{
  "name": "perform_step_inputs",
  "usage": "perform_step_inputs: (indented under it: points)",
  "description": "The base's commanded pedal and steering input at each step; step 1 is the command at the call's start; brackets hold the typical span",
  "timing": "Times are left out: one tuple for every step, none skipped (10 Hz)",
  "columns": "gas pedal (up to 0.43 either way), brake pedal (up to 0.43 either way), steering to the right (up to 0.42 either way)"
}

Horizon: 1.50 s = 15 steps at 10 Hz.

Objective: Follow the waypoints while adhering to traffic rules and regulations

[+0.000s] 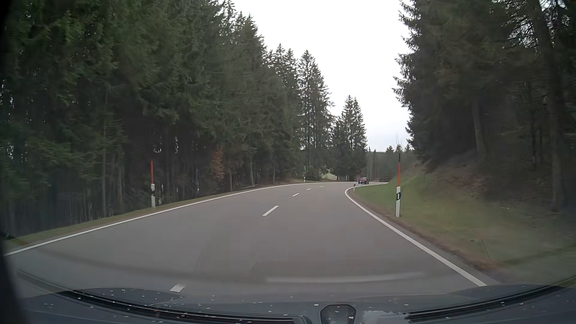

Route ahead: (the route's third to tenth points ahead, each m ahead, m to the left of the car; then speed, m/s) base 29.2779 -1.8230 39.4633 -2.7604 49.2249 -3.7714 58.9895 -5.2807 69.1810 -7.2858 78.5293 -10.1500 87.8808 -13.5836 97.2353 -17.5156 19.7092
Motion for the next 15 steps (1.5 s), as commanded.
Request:
perform_step_inputs:
  points:
    - [0.000, 0.000, 0.010]
    - [0.000, 0.000, 0.011]
    - [0.000, 0.000, 0.012]
    - [0.000, 0.000, 0.013]
    - [0.000, 0.000, 0.013]
    - [0.000, 0.000, 0.014]
    - [0.000, 0.000, 0.015]
    - [0.000, 0.000, 0.015]
    - [0.000, 0.000, 0.015]
    - [0.000, 0.000, 0.015]
    - [0.000, 0.000, 0.015]
    - [0.000, 0.000, 0.015]
    - [0.000, 0.000, 0.015]
    - [0.000, 0.000, 0.017]
    - [0.000, 0.000, 0.017]
